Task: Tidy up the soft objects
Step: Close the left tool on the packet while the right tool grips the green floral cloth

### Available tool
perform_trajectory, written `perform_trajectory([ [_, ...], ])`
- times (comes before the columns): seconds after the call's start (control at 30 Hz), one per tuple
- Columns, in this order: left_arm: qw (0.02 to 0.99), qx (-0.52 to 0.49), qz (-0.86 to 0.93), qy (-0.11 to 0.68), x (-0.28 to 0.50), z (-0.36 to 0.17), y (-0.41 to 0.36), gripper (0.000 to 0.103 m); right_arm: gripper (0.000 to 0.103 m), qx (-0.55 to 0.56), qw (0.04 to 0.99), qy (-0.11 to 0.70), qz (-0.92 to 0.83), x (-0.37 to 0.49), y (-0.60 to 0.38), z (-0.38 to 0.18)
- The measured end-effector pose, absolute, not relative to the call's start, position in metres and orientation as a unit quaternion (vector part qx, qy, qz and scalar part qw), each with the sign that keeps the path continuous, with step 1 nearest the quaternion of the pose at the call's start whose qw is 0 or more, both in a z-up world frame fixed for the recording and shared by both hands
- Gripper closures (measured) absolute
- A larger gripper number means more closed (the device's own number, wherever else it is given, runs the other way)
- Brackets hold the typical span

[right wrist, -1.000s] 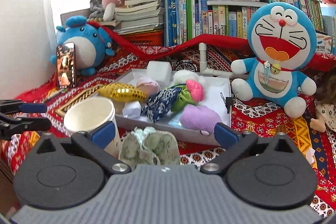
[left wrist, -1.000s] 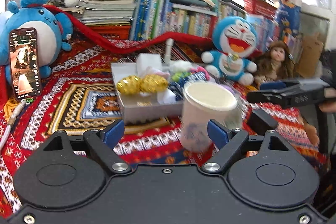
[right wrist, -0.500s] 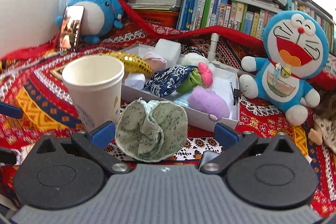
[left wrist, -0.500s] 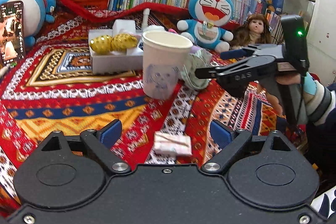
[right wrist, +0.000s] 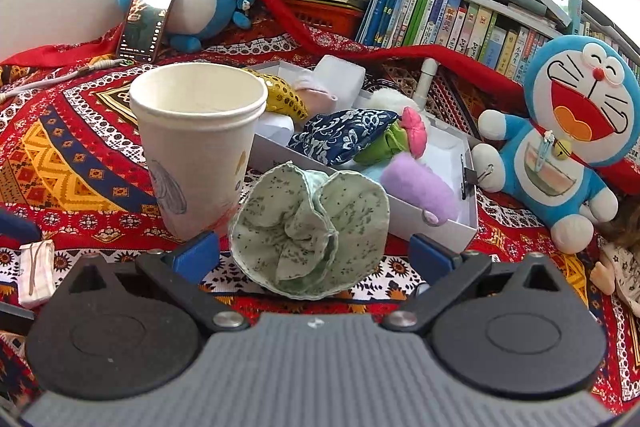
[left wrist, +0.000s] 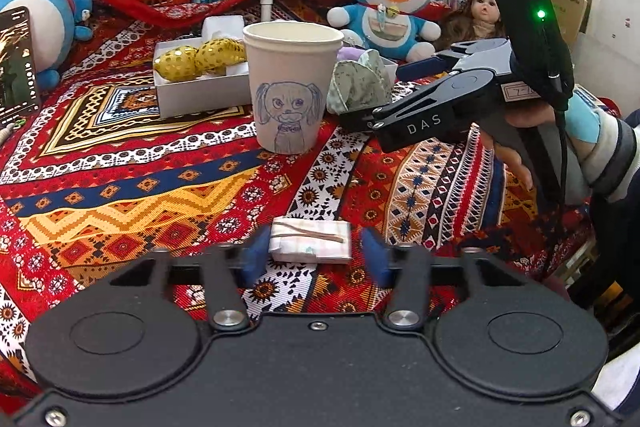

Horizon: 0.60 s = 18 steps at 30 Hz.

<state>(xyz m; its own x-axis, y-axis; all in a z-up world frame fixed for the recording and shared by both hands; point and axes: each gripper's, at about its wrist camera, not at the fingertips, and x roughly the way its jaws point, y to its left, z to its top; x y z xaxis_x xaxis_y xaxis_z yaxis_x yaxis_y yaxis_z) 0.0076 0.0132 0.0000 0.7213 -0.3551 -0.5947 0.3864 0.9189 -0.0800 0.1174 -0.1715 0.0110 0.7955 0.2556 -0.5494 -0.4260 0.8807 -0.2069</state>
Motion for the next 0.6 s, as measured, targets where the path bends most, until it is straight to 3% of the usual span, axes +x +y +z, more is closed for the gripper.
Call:
perform_trajectory([
  [0.1,0.930,0.022,-0.195,0.311,0.007,0.002,0.015,0.064,0.014,-0.155,0.934,0.265,0.184,0.118,-0.171,0.010],
  [0.17,0.933,0.019,-0.188,0.306,0.008,0.005,0.017,0.064,0.036,-0.152,0.934,0.265,0.183,0.117,-0.171,0.010],
  [0.2,0.935,0.017,-0.184,0.303,0.009,0.008,0.019,0.064,0.055,-0.151,0.935,0.266,0.177,0.116,-0.170,0.011],
  [0.33,0.941,0.007,-0.166,0.295,0.017,0.019,0.029,0.064,0.082,-0.151,0.943,0.253,0.153,0.110,-0.171,0.019],
  [0.6,0.953,-0.010,-0.122,0.276,0.038,0.034,0.049,0.064,0.093,-0.134,0.958,0.225,0.120,0.104,-0.180,0.038],
])
